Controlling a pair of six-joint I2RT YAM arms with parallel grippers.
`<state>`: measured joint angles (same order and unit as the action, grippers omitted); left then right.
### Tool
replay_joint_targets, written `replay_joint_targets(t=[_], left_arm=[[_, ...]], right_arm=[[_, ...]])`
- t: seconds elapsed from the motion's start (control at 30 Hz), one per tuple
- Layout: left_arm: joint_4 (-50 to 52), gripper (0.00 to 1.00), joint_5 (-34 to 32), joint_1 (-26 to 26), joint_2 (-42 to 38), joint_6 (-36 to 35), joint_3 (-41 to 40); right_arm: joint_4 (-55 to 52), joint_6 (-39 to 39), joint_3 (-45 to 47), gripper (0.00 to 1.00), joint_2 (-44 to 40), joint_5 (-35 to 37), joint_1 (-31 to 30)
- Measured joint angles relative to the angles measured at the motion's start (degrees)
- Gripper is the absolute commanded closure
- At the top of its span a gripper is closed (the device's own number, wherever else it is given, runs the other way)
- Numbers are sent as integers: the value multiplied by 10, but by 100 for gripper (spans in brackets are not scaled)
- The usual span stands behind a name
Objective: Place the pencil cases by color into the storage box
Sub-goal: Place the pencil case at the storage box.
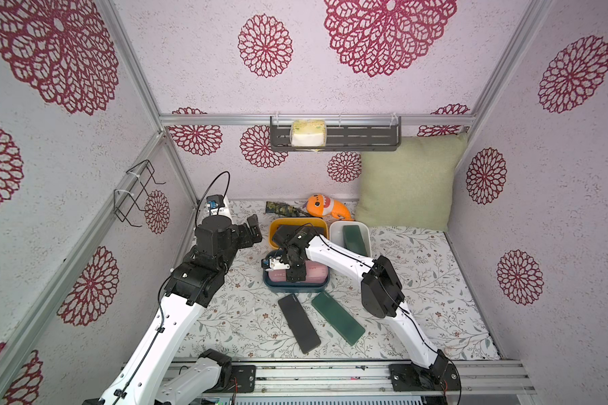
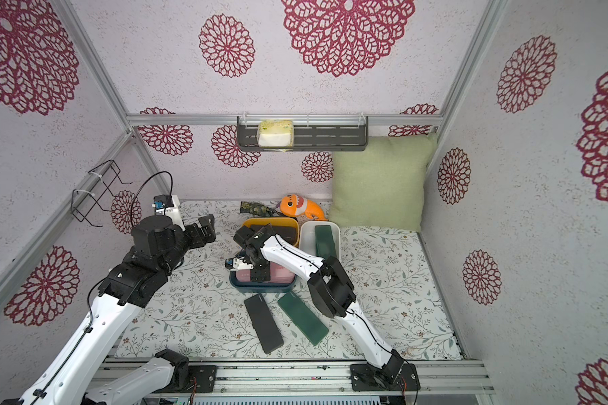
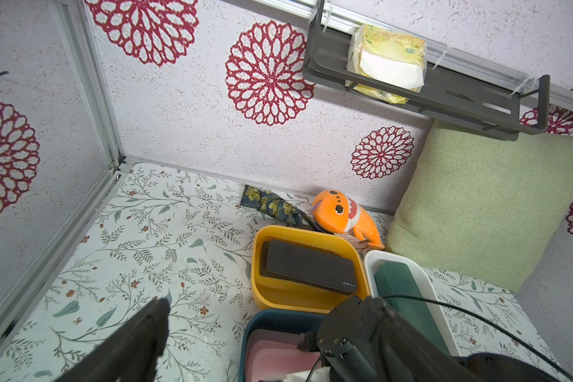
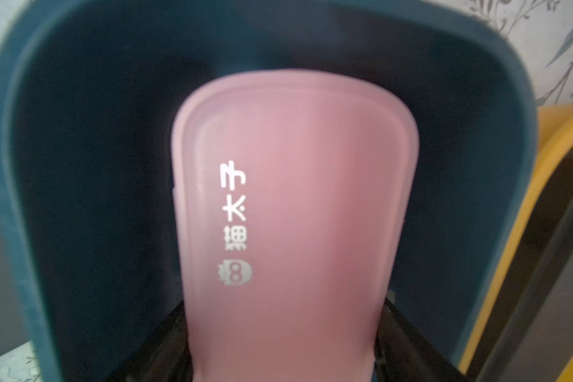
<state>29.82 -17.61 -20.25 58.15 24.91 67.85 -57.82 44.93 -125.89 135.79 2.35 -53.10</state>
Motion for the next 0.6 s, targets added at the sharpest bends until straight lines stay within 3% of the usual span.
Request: replay_joint_targets(t=[0.13, 0.6], left_arm=[[3, 3, 0, 0, 5, 0, 0], [14, 3, 7, 0, 10, 0, 0]], right_arm=[[1, -2, 0, 11, 3, 0, 0], [0, -5, -35, 1, 7, 1, -4]])
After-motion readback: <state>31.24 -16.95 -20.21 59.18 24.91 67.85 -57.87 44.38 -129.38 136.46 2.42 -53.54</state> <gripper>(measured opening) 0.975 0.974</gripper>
